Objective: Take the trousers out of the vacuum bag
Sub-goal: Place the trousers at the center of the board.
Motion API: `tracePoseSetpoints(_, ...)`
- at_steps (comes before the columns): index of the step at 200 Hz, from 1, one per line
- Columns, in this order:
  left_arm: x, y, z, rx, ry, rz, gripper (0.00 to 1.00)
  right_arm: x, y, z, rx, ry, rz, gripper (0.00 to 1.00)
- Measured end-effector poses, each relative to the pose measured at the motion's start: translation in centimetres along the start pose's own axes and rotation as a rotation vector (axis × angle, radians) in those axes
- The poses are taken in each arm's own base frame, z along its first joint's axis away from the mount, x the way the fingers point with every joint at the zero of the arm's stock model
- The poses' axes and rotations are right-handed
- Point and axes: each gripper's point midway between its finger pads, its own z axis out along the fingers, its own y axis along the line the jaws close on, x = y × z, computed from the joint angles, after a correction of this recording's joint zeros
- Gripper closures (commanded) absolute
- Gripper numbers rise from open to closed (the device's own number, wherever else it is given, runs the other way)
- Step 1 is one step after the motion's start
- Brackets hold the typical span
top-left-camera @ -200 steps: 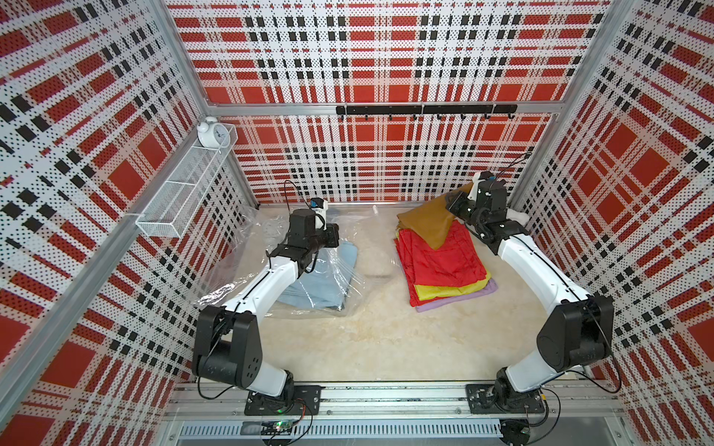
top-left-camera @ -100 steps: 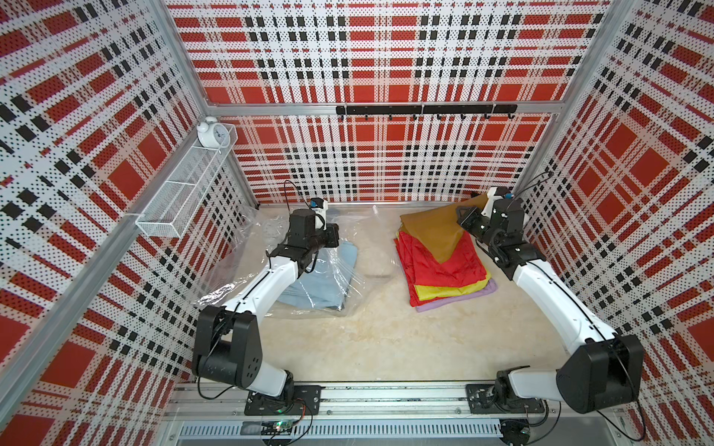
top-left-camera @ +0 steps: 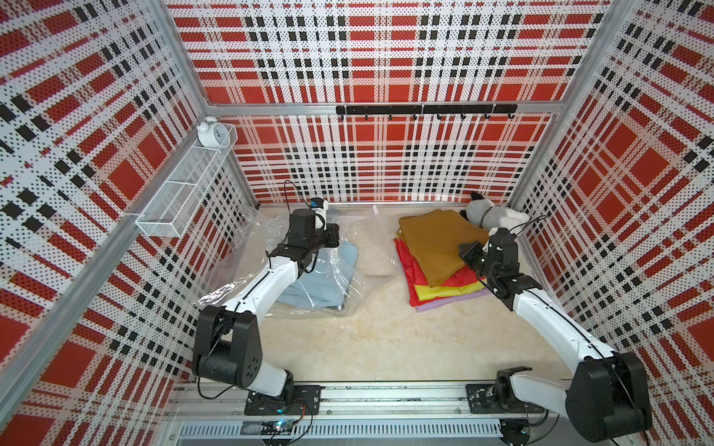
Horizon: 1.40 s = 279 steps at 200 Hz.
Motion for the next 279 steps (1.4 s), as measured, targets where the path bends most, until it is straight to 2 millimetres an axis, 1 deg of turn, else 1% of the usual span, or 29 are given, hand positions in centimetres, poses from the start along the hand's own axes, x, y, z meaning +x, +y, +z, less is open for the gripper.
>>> tracePoseSetpoints(16, 0.1, -0.1, 0.0, 0.003, 0.002, 0.001, 1.0, 0.6, -0.6, 0.1, 0.01, 0.01, 0.014, 1.0)
tracePoseSetpoints(37, 0.2, -0.3, 0.0, 0.006, 0.007, 0.002, 1.0, 1.4, -0.8, 0.2, 0.014, 0.015, 0.024, 1.0)
tracePoseSetpoints(55, 0.3, -0.4, 0.1, 0.007, 0.01, 0.003, 1.0, 2.2, -0.9, 0.4, 0.016, 0.02, 0.03, 0.96)
tracePoseSetpoints(69, 0.4, -0.5, 0.2, 0.009, 0.013, 0.004, 1.0, 2.6, -0.8, 0.6, 0.021, 0.021, 0.029, 0.9)
tracePoseSetpoints(95, 0.6, -0.6, 0.3, 0.011, 0.019, 0.005, 1.0, 3.2, -1.0, 1.0, 0.041, 0.021, 0.027, 0.87)
tracePoseSetpoints(118, 0.6, -0.6, 0.3, 0.011, 0.019, 0.005, 1.0, 3.6, -1.8, 1.1, 0.061, 0.018, 0.038, 0.85)
tracePoseSetpoints(134, 0.7, -0.6, 0.3, 0.012, 0.02, 0.005, 1.0, 4.4, -2.9, 1.0, 0.078, 0.027, 0.046, 0.77)
tracePoseSetpoints(151, 0.7, -0.6, 0.3, 0.012, 0.021, 0.005, 1.0, 5.6, -3.9, 0.9, 0.097, 0.052, 0.052, 0.73)
tracePoseSetpoints(174, 0.7, -0.7, 0.3, 0.013, 0.022, 0.005, 1.0, 6.5, -4.6, 0.7, 0.114, 0.076, 0.04, 0.63)
tracePoseSetpoints(185, 0.7, -0.7, 0.3, 0.014, 0.022, 0.006, 1.0, 6.6, -4.8, 0.6, 0.125, 0.084, 0.033, 0.6)
tracePoseSetpoints(205, 0.7, -0.8, 0.3, 0.015, 0.023, 0.007, 1.0, 6.9, -5.2, -0.1, 0.161, 0.104, -0.014, 0.59)
tracePoseSetpoints(214, 0.7, -0.9, 0.3, 0.016, 0.023, 0.007, 1.0, 6.8, -5.1, -0.6, 0.179, 0.11, -0.043, 0.55)
tracePoseSetpoints(246, 0.8, -0.9, 0.3, 0.018, 0.023, 0.007, 1.0, 5.4, -4.3, -3.1, 0.253, 0.118, -0.18, 0.53)
tracePoseSetpoints(279, 0.7, -0.9, 0.3, 0.017, 0.023, 0.007, 1.0, 4.3, -4.2, -5.6, 0.329, 0.132, -0.288, 0.51)
